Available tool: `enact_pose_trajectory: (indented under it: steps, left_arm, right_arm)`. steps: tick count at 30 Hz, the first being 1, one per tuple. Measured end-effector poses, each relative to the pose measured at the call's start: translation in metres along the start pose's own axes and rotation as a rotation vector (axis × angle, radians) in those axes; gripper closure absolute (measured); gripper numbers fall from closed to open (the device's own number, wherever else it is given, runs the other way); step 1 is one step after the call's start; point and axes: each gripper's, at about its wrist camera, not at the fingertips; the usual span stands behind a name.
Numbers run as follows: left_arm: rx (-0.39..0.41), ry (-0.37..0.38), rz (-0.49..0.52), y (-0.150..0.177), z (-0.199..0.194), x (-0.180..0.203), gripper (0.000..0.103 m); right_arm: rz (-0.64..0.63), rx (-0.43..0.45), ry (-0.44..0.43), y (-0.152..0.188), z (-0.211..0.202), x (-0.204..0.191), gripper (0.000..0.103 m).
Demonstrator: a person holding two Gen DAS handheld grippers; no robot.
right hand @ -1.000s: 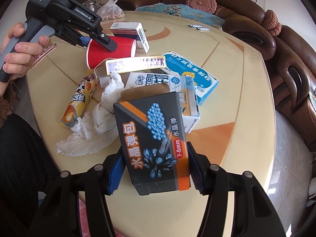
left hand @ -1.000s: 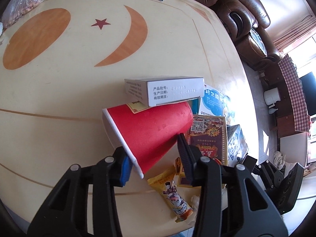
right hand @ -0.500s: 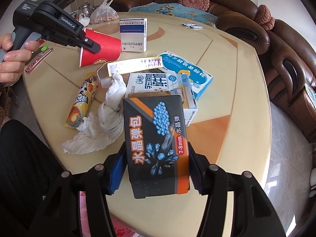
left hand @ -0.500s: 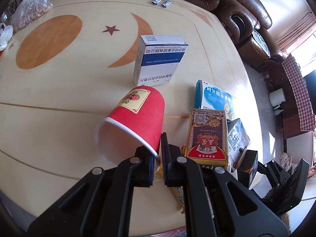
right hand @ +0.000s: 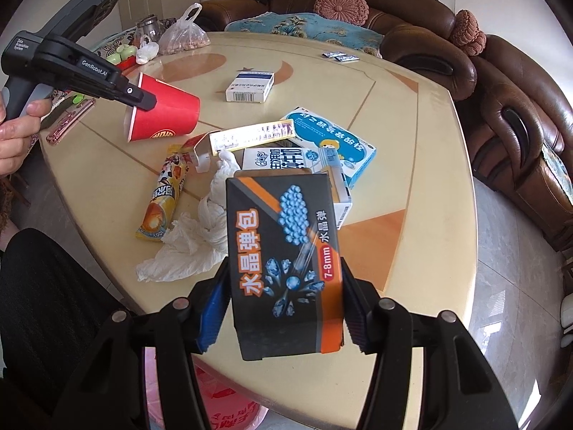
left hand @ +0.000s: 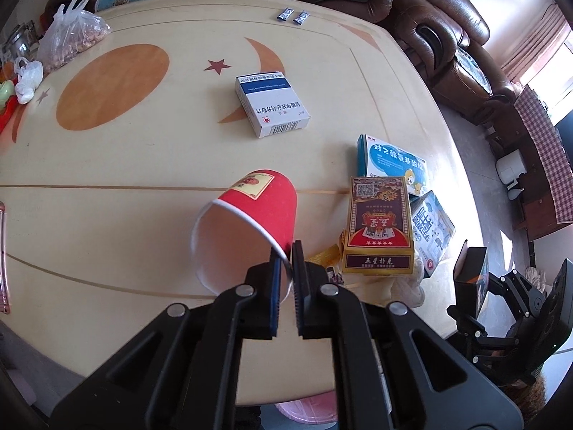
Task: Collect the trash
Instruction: 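Lift red cup with left tool while right tool carries black box toward pink bin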
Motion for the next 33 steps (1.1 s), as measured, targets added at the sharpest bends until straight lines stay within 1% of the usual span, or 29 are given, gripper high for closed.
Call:
enact_pose_trajectory:
  steps: [7,9,10,12,14,16,17,18,19,20,21,22,26,29,30,33]
  left_arm:
    - [0.042,-0.016,0.045,0.015,-0.03,0.01,0.095]
    - [0.052,0.005,0.062,0.018,-0.036,0.011,0.097]
    - [0.055,0.004,0.062,0.019,-0.037,0.012,0.1]
    - [0.045,-0.018,0.067,0.021,-0.034,0.012,0.1]
    - [0.018,0.002,0.039,0.022,-0.029,0.009,0.1]
    - [0.03,0.018,0.027,0.024,-0.031,0.005,0.1]
    - [0.033,0.006,0.006,0.025,-0.034,0.002,0.1]
    - [0.044,0.012,-0.024,0.027,-0.037,-0.004,0.097]
    - [0.062,0.046,-0.054,0.029,-0.041,-0.012,0.087]
    - [0.086,0.058,-0.094,0.031,-0.043,-0.02,0.082]
    - [0.108,0.04,-0.127,0.033,-0.044,-0.028,0.073]
    - [0.124,0.033,-0.159,0.035,-0.043,-0.035,0.07]
    - [0.135,0.131,-0.328,0.04,-0.024,-0.075,0.063]
    - [0.123,0.194,-0.433,0.029,-0.002,-0.103,0.061]
    - [0.109,0.207,-0.453,0.025,0.005,-0.109,0.061]
    - [0.081,0.257,-0.459,0.016,0.023,-0.11,0.061]
  right_arm:
    - [-0.001,0.029,0.021,-0.003,-0.025,-0.01,0.048]
    - [-0.003,0.036,0.029,-0.004,-0.032,-0.013,0.048]
    - [-0.002,0.04,0.03,-0.003,-0.035,-0.014,0.048]
    - [-0.001,0.049,0.031,-0.002,-0.041,-0.016,0.048]
    - [-0.005,0.055,0.035,-0.001,-0.046,-0.018,0.048]
    - [-0.003,0.059,0.033,0.002,-0.05,-0.019,0.048]
    - [-0.002,0.061,0.03,0.003,-0.051,-0.02,0.048]
    - [-0.005,0.06,0.026,0.005,-0.051,-0.019,0.048]
    - [-0.007,0.06,0.028,0.006,-0.051,-0.019,0.048]
    - [-0.008,0.059,0.026,0.006,-0.051,-0.019,0.048]
    - [-0.01,0.055,0.023,0.005,-0.05,-0.019,0.048]
    - [-0.011,0.054,0.023,0.005,-0.049,-0.019,0.048]
    - [-0.009,0.043,0.014,0.002,-0.041,-0.018,0.048]
    - [0.001,0.031,0.0,0.0,-0.034,-0.016,0.048]
    - [0.002,0.027,-0.003,0.0,-0.031,-0.016,0.048]
    - [0.002,0.016,-0.003,-0.002,-0.023,-0.014,0.048]
Point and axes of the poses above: each gripper's, at about its wrist camera, not at the fingertips, and z roughly the way its jaws point, x to its right, y to its underside, and after that the axes turned 3 degrees about -x, right-handed
